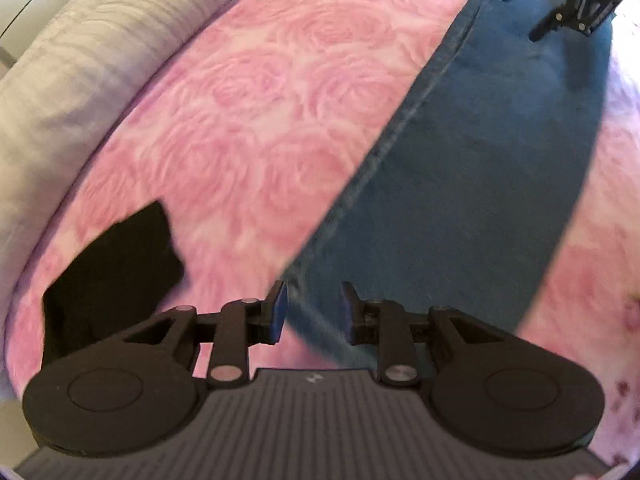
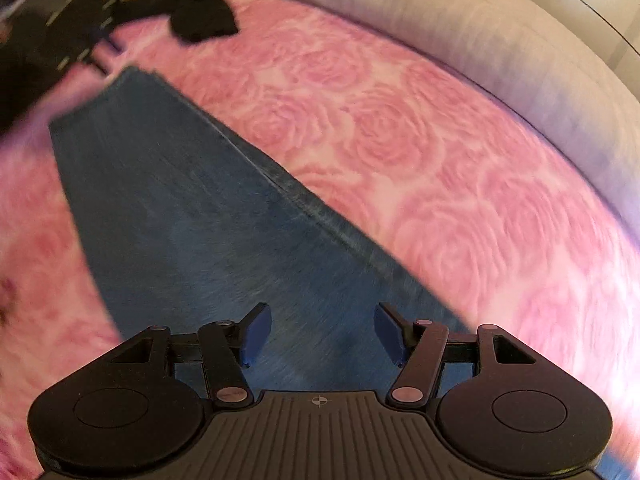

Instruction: Fold clothes

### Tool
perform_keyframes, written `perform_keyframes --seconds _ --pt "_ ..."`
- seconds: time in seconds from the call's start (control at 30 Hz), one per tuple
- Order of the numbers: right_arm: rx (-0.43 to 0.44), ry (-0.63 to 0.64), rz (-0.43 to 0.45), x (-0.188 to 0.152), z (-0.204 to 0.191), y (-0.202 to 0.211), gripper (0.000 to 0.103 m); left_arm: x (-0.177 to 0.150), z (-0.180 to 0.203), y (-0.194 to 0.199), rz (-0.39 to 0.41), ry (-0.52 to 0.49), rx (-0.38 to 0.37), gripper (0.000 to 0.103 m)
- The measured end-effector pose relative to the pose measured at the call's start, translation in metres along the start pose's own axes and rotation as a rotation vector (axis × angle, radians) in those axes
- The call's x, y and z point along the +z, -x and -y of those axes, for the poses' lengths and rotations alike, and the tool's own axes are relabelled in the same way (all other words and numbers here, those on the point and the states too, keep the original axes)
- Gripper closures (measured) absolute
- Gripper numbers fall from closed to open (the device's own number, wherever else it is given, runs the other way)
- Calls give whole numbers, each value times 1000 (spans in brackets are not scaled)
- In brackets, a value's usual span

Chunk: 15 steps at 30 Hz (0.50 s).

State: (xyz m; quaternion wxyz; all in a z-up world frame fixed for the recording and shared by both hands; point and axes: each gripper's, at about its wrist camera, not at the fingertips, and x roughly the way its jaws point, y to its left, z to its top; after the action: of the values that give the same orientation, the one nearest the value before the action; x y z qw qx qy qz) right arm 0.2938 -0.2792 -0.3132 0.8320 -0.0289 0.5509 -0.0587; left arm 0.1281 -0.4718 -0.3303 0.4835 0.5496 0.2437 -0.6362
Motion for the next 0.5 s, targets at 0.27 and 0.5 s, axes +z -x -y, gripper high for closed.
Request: perform_keyframes --seconds 0.27,0.5 --pt "62 278 -81 15 14 -54 67 3 -1 -37 -71 -65 -70 93" --pt "119 367 -119 20 18 -64 67 4 3 -35 -75 -137 -61 96"
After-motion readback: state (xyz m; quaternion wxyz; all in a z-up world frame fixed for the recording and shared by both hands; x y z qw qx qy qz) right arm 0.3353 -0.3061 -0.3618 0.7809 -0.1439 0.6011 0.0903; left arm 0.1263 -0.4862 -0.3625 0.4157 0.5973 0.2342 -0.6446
